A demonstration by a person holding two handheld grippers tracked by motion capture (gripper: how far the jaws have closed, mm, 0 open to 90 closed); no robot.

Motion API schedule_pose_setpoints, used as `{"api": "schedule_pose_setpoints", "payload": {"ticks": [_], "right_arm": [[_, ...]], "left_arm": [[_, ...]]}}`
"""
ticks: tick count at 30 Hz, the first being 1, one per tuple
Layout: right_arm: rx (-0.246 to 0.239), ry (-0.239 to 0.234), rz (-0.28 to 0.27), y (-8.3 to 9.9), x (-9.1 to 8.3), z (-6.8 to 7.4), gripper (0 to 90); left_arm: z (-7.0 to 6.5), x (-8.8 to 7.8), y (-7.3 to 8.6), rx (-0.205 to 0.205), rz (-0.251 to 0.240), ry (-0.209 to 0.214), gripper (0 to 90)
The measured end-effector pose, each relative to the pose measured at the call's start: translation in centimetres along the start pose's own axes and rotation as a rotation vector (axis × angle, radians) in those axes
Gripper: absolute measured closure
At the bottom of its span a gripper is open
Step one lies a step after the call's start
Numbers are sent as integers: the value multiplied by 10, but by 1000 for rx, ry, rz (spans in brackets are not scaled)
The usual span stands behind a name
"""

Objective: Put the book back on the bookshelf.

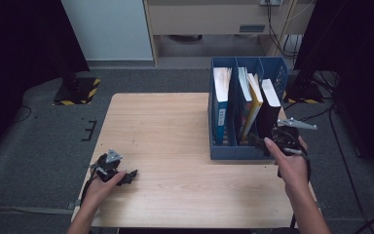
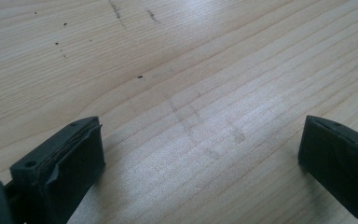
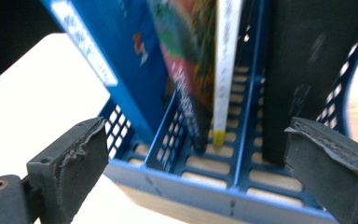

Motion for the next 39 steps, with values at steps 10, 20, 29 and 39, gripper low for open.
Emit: {"api": "schedule_pose_setpoints", "payload": {"ticks": [10,20,29,39], "right_arm": [[-5,-24,25,36,13,14,76],[-93,-54,81,64,35,46,108],[-148,-96,153,86,61,70,118],[-234,-141,218,105,79,103,109]], "left_arm": [[0,0,0,0,0,0,0],[0,0,0,0,0,1,0],[0,0,0,0,0,1,0],[0,0,0,1,1,1,0]]}}
Point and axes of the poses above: each handheld gripper's, and its own axes: x roughly forward along the jaws, y roughly out of its underside, z roughly to its left, the point moved 3 cm from there along x, roughly forward along the jaws, and after that the axes turned 2 degrees about z, right-handed, at the moved point
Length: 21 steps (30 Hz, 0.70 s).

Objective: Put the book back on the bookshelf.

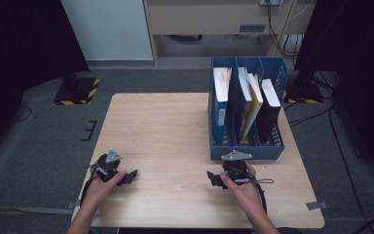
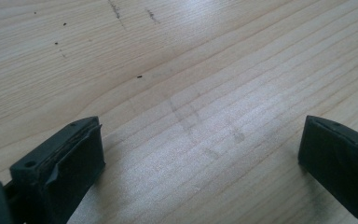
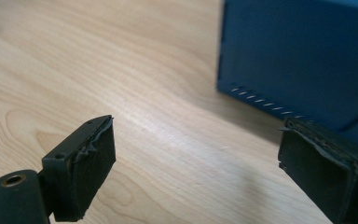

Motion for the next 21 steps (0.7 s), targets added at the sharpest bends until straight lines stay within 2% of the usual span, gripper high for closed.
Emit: {"api": "schedule_pose_setpoints", "payload": {"ticks": [9,13,20,21], "right_arm": [[-58,-41,26,-6,25,24,105],[-63,-50,37,-9,34,33,105],[-90,-63,16,-21,51,49,95],[-81,-67,20,-23,54,52,93]], "left_arm": [[0,0,0,0,0,1,0],[0,0,0,0,0,1,0],[0,0,0,0,0,1,0],[0,0,0,1,0,1,0]]}}
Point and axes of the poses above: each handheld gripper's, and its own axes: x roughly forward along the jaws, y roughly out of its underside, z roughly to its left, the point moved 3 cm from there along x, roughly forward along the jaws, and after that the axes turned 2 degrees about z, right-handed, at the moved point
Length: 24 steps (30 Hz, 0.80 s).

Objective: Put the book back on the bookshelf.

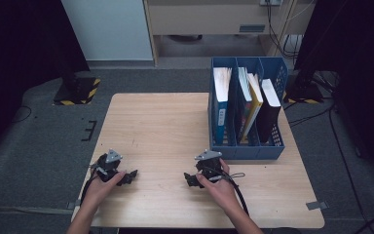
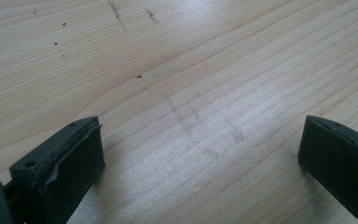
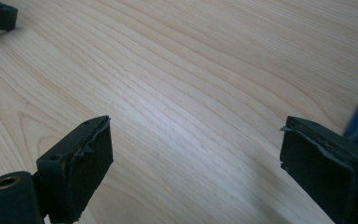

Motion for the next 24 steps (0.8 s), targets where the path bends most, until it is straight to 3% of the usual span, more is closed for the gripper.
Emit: {"api": "schedule_pose_setpoints", "payload": {"ticks": [15,24], "right_arm": [[-3,81,1,-17,42,4,92],[-10,128,-9,-19,48,2,67]], "left_arm": [[0,0,0,1,0,2,0],[0,0,0,2,0,2,0]]}}
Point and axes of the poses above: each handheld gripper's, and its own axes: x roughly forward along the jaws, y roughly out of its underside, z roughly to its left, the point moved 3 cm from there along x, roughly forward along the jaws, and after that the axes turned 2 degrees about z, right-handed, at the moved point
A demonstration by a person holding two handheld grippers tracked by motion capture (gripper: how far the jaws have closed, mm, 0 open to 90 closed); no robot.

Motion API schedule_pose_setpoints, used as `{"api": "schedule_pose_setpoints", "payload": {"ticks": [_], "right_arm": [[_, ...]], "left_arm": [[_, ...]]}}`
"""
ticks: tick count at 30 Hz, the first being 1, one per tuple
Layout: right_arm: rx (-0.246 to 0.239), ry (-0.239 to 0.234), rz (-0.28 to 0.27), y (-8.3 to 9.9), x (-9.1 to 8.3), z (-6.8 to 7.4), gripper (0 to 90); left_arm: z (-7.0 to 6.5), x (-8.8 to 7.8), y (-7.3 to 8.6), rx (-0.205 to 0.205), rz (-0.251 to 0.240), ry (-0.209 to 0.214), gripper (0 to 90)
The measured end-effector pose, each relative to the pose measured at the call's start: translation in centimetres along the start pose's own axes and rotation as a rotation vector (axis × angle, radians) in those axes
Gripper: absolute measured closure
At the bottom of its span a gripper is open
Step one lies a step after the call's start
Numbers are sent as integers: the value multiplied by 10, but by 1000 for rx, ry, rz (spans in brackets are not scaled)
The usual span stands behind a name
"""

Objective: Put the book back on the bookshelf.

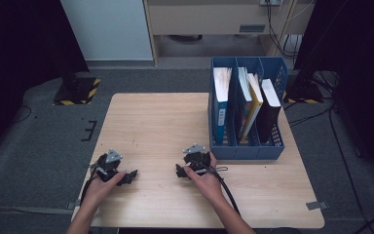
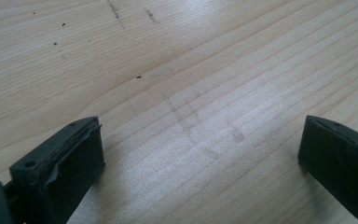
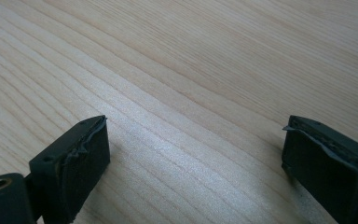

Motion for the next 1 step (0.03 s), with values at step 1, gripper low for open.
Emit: {"api": "schedule_pose_setpoints", "payload": {"ticks": [1], "right_arm": [[7,9,4,1,-1,0,61]], "left_arm": [[0,0,0,0,0,0,0]]}}
Point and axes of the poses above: each handheld gripper's, and its own axes: x roughly forward along the jaws, y roughly out of its underside, z roughly to its left, the point moved 3 cm from there along x, roughly forward along the jaws, and after that the axes turned 2 degrees about z, right-handed, at the moved point
